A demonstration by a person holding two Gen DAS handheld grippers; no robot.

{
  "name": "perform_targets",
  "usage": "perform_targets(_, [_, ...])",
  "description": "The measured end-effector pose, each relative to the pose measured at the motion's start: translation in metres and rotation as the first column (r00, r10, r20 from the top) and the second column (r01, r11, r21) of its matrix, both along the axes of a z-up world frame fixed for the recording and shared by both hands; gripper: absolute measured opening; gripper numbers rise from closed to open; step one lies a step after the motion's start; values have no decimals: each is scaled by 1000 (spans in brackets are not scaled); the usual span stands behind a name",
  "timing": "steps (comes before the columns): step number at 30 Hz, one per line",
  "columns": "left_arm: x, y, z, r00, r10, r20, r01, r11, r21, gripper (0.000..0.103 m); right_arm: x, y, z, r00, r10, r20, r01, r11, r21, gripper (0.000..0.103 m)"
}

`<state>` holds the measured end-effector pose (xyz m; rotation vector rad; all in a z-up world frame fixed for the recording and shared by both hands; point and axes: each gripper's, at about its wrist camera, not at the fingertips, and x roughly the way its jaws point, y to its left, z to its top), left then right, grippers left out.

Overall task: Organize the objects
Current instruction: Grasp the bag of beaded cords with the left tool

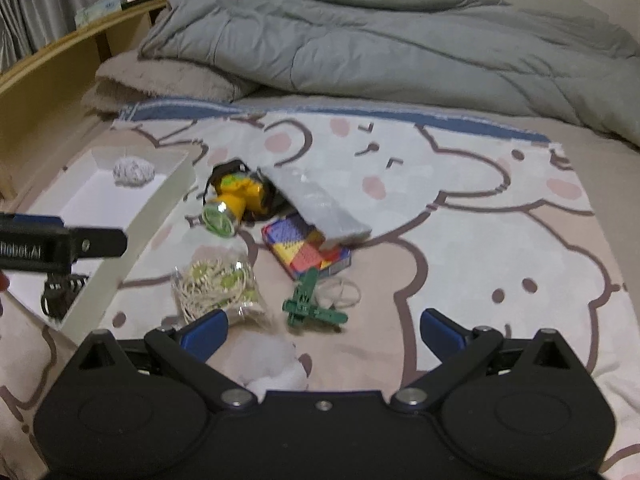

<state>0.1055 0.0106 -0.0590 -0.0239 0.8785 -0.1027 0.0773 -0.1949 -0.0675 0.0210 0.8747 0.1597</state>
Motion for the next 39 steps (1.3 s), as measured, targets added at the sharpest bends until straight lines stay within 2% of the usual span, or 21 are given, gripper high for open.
perform_targets(6, [17, -16, -16, 997, 48, -53, -50, 998, -43, 103, 0, 7, -20, 998, 32, -52, -33, 999, -21, 103])
perform_targets(10, [30, -36, -28, 996, 47, -76, -51, 998, -46, 103, -4, 10, -29, 995, 61, -84, -64, 997, -39, 103])
perform_targets(18, [46, -82, -56, 992, -47, -117, 56, 996, 75, 103, -10, 2, -36, 991, 89, -103, -96, 994, -61, 103])
perform_targets(23, [54, -95, -72, 989, -46, -138, 68, 985, 159, 103, -9, -9, -37, 991, 72, -111, -77, 996, -45, 103])
perform_targets(27, [62, -97, -84, 987, -30, -159, 60, 980, 190, 103, -9, -12, -38, 992, 76, -102, -80, 996, -36, 103])
perform_targets(30, [62, -101, -93, 979, -58, -196, 106, 964, 242, 103, -10, -9, -40, 989, 113, -92, -116, 993, -31, 103])
perform_targets(34, [54, -98, -91, 974, -106, -199, 157, 951, 265, 103, -11, -1, -44, 979, 188, -75, -192, 981, -44, 103])
perform_targets(39, [47, -78, -89, 969, -86, -231, 146, 955, 256, 103, -9, 10, -48, 965, 259, -47, -262, 961, -85, 102])
